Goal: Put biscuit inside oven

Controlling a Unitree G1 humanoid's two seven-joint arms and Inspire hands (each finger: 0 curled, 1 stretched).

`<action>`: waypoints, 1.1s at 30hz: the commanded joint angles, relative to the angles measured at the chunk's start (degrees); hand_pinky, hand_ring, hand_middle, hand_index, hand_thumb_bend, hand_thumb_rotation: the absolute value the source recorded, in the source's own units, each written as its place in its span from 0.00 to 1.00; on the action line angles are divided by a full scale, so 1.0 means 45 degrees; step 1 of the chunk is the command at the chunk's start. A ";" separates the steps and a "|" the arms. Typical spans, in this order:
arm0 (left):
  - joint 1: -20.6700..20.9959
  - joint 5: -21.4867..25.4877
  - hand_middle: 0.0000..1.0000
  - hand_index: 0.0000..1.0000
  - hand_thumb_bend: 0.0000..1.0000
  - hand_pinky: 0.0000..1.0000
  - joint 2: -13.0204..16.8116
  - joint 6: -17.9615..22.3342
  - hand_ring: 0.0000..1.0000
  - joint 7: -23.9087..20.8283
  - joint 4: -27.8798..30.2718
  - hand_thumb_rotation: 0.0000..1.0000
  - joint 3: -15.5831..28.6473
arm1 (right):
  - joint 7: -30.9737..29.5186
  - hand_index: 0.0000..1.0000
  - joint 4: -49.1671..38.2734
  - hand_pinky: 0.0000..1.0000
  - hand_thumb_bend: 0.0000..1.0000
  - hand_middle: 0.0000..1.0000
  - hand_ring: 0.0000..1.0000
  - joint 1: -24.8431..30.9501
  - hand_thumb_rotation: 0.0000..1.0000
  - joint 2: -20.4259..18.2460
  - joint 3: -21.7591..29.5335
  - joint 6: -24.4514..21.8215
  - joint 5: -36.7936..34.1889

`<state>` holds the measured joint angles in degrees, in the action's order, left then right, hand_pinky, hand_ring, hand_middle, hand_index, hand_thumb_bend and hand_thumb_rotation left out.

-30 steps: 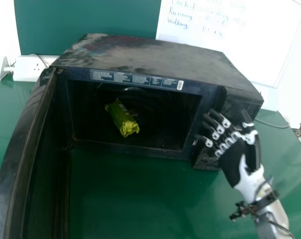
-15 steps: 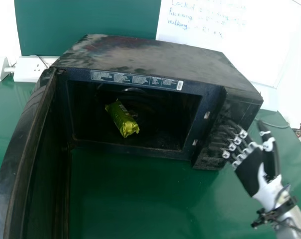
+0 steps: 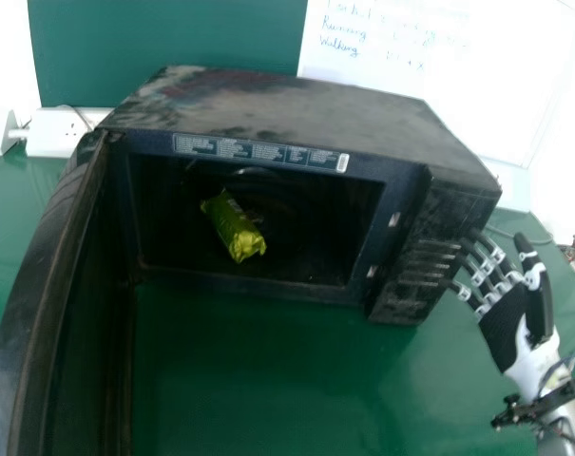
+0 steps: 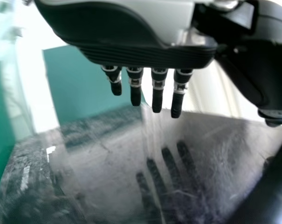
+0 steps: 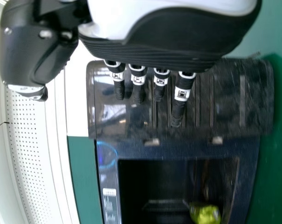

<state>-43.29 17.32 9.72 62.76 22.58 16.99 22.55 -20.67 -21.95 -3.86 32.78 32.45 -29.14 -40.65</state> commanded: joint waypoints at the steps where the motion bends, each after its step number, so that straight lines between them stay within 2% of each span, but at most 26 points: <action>1: 0.0236 -0.0293 0.89 0.88 0.96 0.89 0.0277 0.0929 0.85 0.0164 -0.0534 1.00 0.0207 | 0.0209 1.00 -0.0005 0.81 0.77 1.00 1.00 -0.0055 0.90 -0.0128 0.0132 0.0185 0.0071; 3: 0.0345 -0.0725 0.89 0.88 0.96 0.90 0.0252 0.1379 0.85 0.0052 -0.0667 1.00 0.0420 | 0.0297 0.98 0.0024 0.80 0.80 1.00 0.98 -0.0077 0.89 -0.0160 0.0102 0.0279 0.0167; 6: 0.0557 -0.1420 0.88 0.88 0.96 0.89 0.0126 0.1848 0.84 -0.0146 -0.0646 1.00 0.0767 | 0.0395 0.94 0.0073 0.73 0.78 0.98 0.92 -0.0119 0.92 -0.0229 0.0067 0.0429 0.0288; 8: 0.0694 -0.1761 0.88 0.88 0.97 0.87 0.0054 0.2118 0.84 -0.0302 -0.0714 1.00 0.0900 | 0.0460 0.92 0.0065 0.69 0.80 0.95 0.88 -0.0120 0.93 -0.0270 0.0037 0.0496 0.0332; 16: 0.0367 -0.2224 0.87 0.87 0.97 0.85 0.0369 0.2448 0.83 -0.0642 -0.0596 1.00 0.0741 | 0.0540 0.88 0.0087 0.67 0.82 0.92 0.85 -0.0119 0.91 -0.0359 -0.0082 0.0628 0.0561; 20: 0.0492 -0.2522 0.87 0.86 0.97 0.85 0.0241 0.2783 0.82 -0.0859 -0.0562 1.00 0.0887 | 0.0567 0.87 0.0098 0.65 0.82 0.88 0.83 -0.0134 0.94 -0.0402 -0.0123 0.0694 0.0636; 23: 0.0445 -0.2943 0.87 0.86 0.97 0.84 0.0003 0.2725 0.82 -0.1046 -0.0191 1.00 0.1066 | 0.0624 0.86 0.0064 0.62 0.84 0.85 0.81 -0.0138 0.96 -0.0441 -0.0155 0.0694 0.0660; 25: 0.0545 -0.3126 0.86 0.86 0.97 0.83 0.0102 0.2897 0.81 -0.1115 -0.0278 1.00 0.1187 | 0.0707 0.86 0.0025 0.63 0.82 0.84 0.80 -0.0139 0.97 -0.0478 -0.0174 0.0650 0.0659; 29: 0.1001 -0.3851 0.87 0.86 0.97 0.84 0.0024 0.3350 0.82 -0.1220 -0.0283 1.00 0.1990 | 0.0690 0.86 0.0055 0.63 0.80 0.80 0.74 -0.0134 1.00 -0.0468 -0.0204 0.0676 0.0676; 31: 0.1066 -0.3893 0.87 0.86 0.98 0.84 0.0377 0.3226 0.82 -0.1214 -0.0160 1.00 0.1975 | 0.0701 0.85 0.0042 0.62 0.78 0.79 0.73 -0.0151 1.00 -0.0463 -0.0216 0.0681 0.0685; 33: 0.0877 -0.3747 0.87 0.86 0.98 0.85 0.0879 0.2872 0.82 -0.1151 0.0016 1.00 0.1794 | 0.0725 0.86 0.0016 0.66 0.80 0.81 0.77 -0.0176 1.00 -0.0445 -0.0246 0.0693 0.0734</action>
<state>-38.45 0.56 12.10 76.56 17.46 15.97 30.74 -17.60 -21.65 -4.12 31.01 31.43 -26.76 -37.62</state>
